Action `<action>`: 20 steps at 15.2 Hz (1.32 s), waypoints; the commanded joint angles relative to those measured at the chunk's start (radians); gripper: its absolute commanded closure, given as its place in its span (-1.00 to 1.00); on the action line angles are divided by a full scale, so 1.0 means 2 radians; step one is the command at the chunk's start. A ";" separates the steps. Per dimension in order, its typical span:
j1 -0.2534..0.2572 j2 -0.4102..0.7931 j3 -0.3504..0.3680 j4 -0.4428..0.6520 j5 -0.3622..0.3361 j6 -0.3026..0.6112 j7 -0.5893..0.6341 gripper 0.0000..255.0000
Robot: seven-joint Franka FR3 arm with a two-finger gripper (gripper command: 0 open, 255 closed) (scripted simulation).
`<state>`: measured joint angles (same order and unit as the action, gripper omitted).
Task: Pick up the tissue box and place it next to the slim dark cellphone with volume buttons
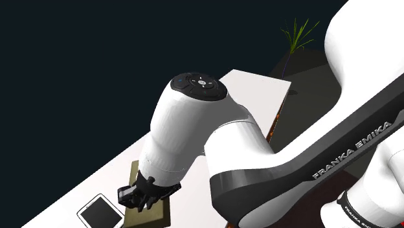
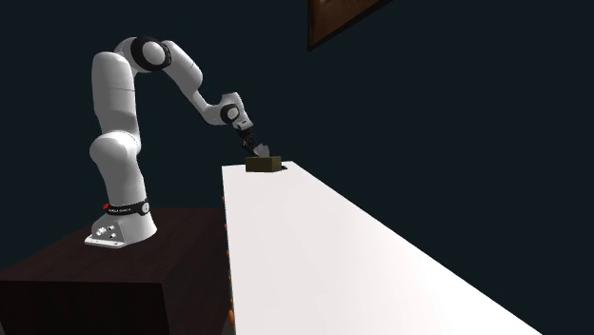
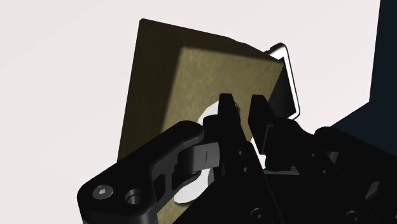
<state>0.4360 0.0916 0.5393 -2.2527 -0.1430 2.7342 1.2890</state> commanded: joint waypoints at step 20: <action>-0.006 -0.073 0.007 -0.012 0.083 -0.049 -0.058 -1.00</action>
